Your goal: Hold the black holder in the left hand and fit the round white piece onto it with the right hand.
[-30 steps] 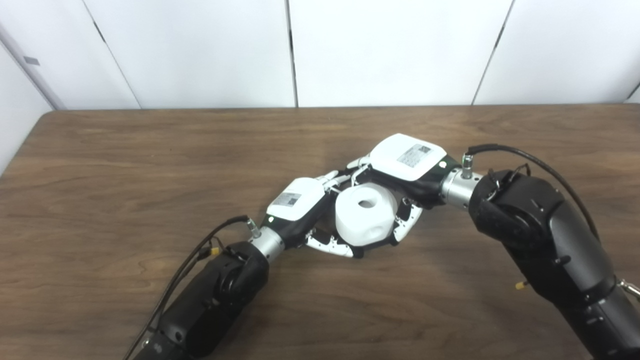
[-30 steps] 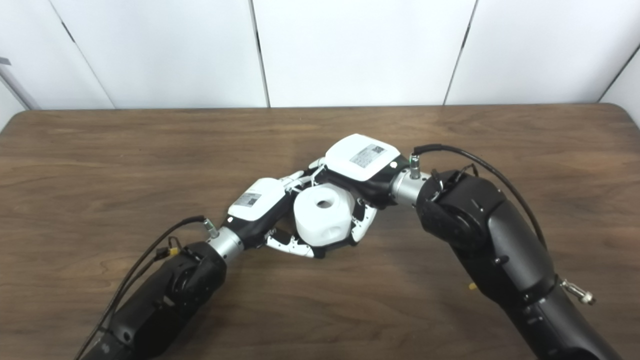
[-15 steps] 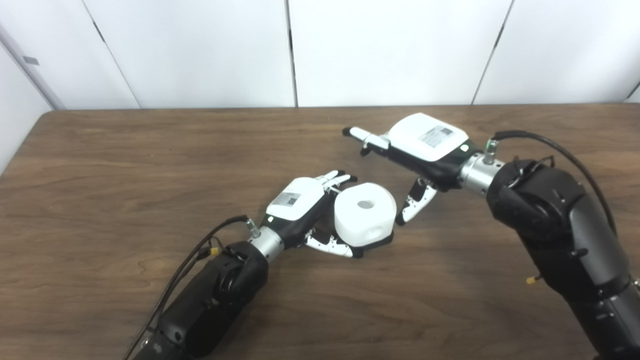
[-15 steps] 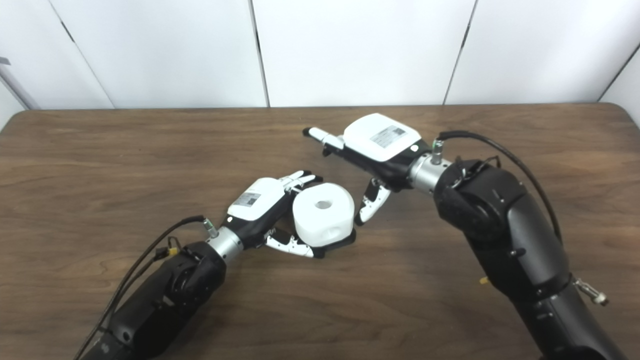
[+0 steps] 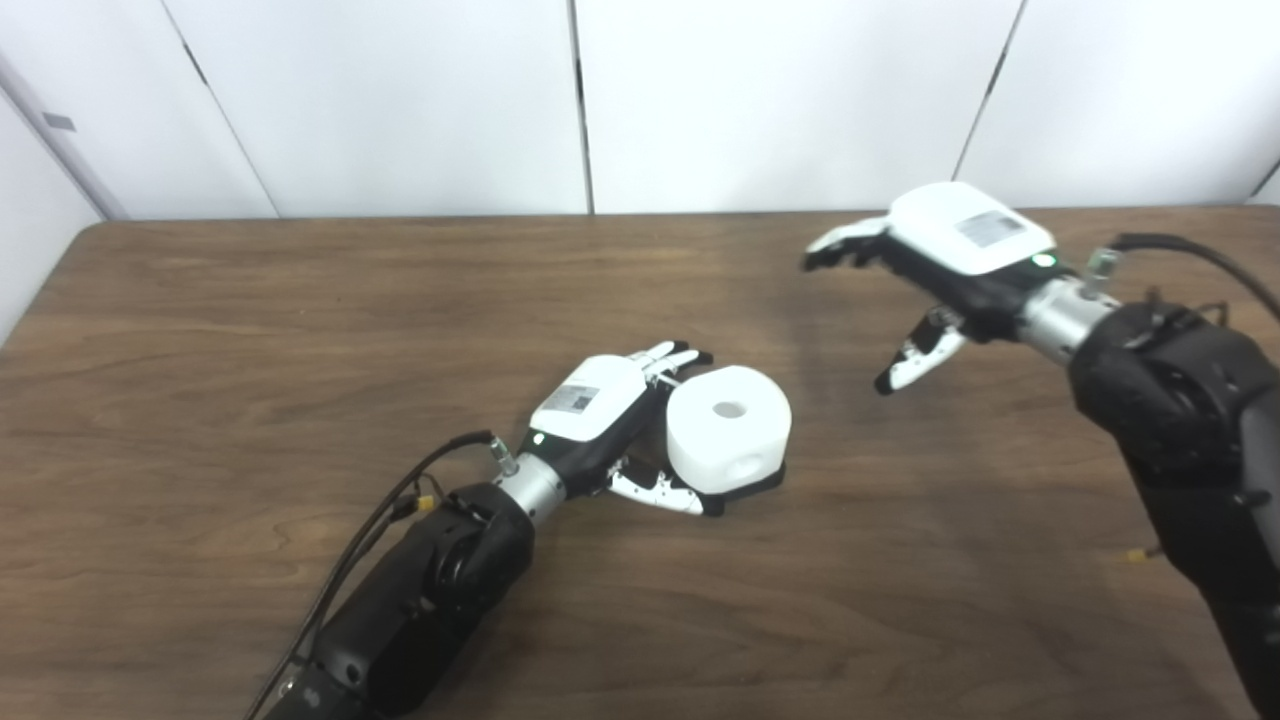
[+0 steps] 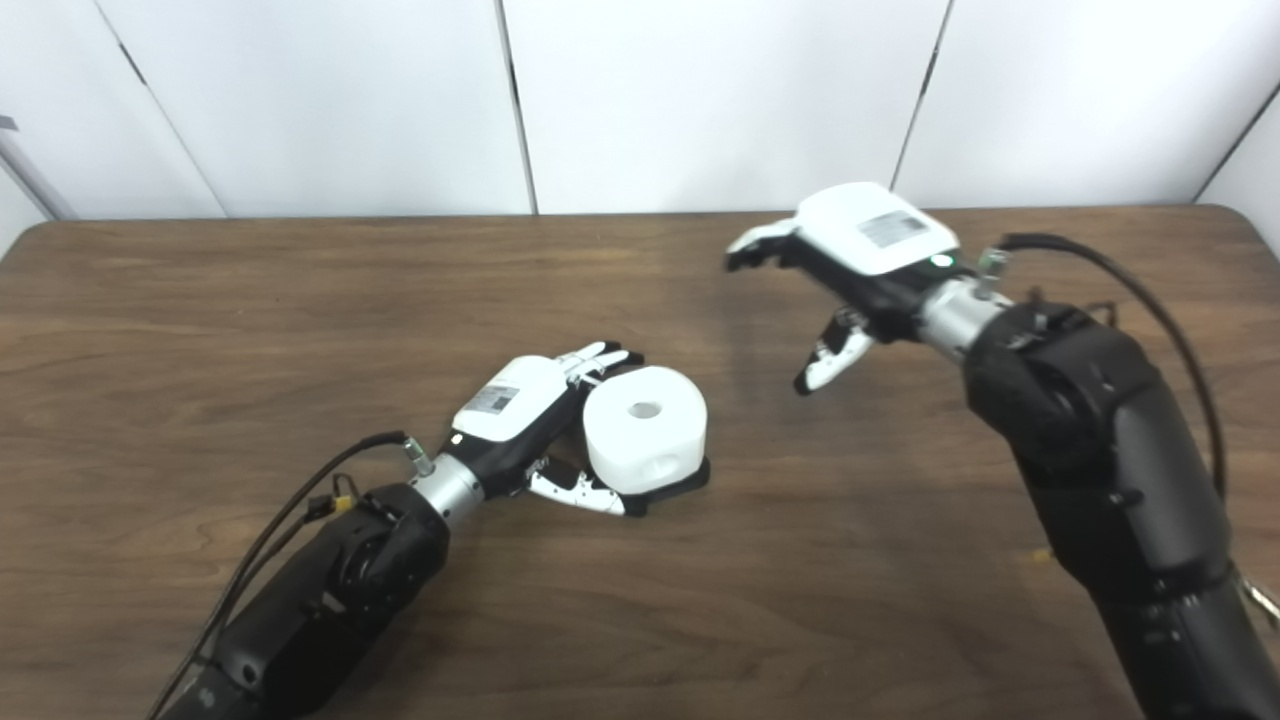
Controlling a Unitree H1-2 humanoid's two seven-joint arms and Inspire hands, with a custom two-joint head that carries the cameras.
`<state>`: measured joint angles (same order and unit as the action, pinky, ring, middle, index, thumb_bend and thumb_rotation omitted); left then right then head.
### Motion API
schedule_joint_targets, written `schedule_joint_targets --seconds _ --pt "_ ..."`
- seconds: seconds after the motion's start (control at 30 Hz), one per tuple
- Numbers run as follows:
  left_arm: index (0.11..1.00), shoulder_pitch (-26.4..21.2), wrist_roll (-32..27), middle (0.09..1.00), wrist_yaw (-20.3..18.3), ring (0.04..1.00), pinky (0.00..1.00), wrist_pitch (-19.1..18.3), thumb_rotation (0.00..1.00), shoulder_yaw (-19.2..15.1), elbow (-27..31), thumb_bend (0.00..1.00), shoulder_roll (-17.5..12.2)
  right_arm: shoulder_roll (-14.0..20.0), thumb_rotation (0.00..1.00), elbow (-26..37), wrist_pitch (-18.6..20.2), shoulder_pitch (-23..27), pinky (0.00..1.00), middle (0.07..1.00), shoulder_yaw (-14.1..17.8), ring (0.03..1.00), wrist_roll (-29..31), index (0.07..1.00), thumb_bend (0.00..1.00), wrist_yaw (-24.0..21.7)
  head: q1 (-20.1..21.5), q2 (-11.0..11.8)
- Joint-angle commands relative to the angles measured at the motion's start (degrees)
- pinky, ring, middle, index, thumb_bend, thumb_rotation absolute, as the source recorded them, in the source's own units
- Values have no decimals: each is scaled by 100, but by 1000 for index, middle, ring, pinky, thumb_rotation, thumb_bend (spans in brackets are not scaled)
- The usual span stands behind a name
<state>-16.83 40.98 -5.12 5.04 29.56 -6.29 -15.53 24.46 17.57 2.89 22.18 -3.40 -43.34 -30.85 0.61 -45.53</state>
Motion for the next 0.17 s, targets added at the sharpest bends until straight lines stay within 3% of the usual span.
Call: schedule_joint_targets --seconds 0.0,0.13 --pt "484 236 123 924 -455 968 917 -164 62 126 -212 525 -189 -466 102 216 113 -166 490 671 398 616 510 665 702 839 17 2" --pt "484 231 102 924 -453 966 916 -150 62 115 -247 525 -219 -1208 20 56 -91 -599 485 655 883 595 1613 659 638 1662 63 29"
